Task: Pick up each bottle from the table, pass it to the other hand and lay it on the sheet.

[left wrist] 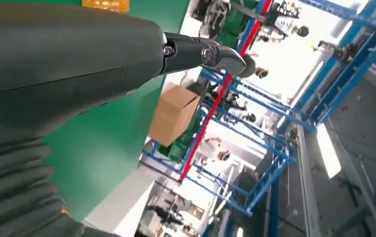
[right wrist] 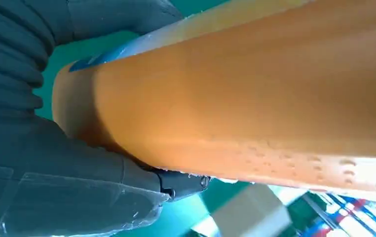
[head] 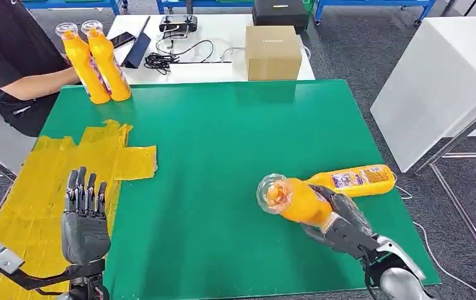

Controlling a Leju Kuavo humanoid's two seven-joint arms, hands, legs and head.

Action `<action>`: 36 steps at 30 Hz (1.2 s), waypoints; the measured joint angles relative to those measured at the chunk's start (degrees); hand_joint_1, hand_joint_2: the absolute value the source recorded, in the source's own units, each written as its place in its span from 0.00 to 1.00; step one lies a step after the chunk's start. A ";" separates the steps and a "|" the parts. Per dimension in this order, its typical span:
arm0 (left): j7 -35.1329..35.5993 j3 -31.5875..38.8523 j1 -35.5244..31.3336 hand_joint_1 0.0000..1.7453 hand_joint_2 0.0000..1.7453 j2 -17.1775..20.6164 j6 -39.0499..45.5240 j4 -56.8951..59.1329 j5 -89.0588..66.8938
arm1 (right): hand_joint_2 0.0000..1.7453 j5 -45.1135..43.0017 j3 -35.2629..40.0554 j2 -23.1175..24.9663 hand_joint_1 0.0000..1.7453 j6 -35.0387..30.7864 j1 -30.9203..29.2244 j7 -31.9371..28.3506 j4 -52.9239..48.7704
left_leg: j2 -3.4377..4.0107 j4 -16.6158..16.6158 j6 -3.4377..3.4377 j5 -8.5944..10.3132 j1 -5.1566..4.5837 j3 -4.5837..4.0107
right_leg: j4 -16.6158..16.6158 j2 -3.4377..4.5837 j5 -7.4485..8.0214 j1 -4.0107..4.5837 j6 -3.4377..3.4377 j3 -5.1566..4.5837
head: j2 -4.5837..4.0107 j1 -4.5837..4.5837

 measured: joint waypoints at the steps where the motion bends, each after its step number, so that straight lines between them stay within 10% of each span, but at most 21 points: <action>1: 0.00 -0.13 0.00 0.00 1.00 0.04 0.00 0.00 0.00 | 1.00 -0.11 0.11 0.31 1.00 0.00 -0.55 0.00 0.02 | -0.03 0.00 0.00 0.00 0.00 -0.02 | 0.00 -0.03 0.00 0.00 0.00 0.00 | 0.00 0.00; 36: 0.09 -4.15 -2.54 0.00 1.00 1.25 -2.99 2.25 -0.02 | 1.00 -3.41 5.16 9.92 1.00 -2.08 -14.87 1.05 11.23 | -0.05 0.02 0.00 0.03 -0.01 -0.35 | 0.03 -0.04 0.00 0.00 0.00 -0.30 | 0.00 0.00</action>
